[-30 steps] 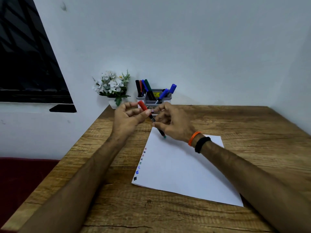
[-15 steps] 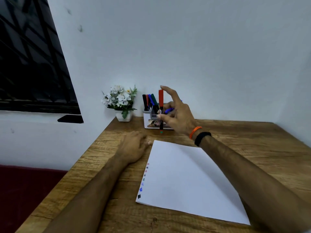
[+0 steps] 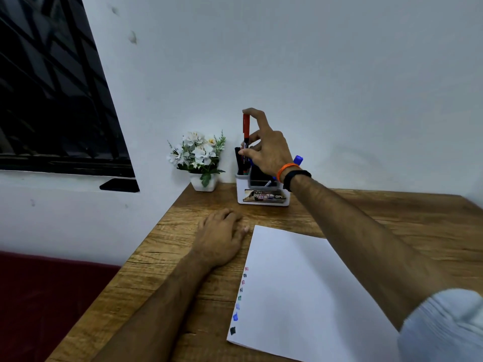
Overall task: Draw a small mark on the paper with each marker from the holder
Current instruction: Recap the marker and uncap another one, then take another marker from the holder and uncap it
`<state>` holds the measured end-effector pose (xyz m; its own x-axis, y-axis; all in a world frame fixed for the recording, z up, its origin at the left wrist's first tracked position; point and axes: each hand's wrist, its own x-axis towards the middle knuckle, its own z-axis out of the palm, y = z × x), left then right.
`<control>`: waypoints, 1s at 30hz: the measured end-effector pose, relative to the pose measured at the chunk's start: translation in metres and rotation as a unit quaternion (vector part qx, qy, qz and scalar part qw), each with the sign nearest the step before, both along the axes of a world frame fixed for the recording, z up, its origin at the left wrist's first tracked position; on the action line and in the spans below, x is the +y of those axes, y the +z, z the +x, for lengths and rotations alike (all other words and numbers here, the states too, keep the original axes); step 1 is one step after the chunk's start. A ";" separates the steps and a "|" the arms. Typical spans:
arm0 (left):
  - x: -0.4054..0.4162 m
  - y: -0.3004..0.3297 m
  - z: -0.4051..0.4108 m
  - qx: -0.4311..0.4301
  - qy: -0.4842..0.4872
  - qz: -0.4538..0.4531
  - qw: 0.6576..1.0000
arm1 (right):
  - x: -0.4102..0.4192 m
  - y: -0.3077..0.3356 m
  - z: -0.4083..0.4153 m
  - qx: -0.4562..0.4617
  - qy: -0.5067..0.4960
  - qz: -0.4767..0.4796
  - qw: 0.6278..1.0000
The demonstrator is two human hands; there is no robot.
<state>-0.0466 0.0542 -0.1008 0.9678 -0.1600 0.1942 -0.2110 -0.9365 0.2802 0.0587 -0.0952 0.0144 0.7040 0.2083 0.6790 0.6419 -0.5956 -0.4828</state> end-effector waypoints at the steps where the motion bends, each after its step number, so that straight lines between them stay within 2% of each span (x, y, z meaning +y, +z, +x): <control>1: 0.000 0.000 0.000 -0.002 0.000 0.001 1.000 | 0.001 -0.002 0.001 0.003 -0.004 -0.012 1.000; 7: 0.000 0.000 0.000 -0.010 -0.003 -0.004 1.000 | -0.001 -0.012 0.005 0.051 -0.027 -0.156 0.986; 12: -0.001 0.002 -0.001 -0.002 -0.002 -0.004 1.000 | -0.005 -0.006 0.004 0.068 -0.023 -0.126 0.989; 17: -0.001 0.001 -0.002 -0.002 -0.002 0.000 1.000 | -0.017 0.006 0.003 0.063 -0.058 -0.053 0.995; 23: -0.001 0.001 -0.001 -0.001 -0.003 -0.002 1.000 | -0.023 0.016 0.012 0.099 -0.129 -0.190 0.968; 30: -0.001 0.001 0.000 -0.006 -0.004 0.001 1.000 | -0.010 0.009 0.025 0.100 -0.135 -0.230 0.958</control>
<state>-0.0466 0.0536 -0.0999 0.9638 -0.1689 0.2062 -0.2228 -0.9351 0.2755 0.0835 -0.1055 0.0235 0.8812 0.2455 0.4040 0.3562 -0.9067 -0.2260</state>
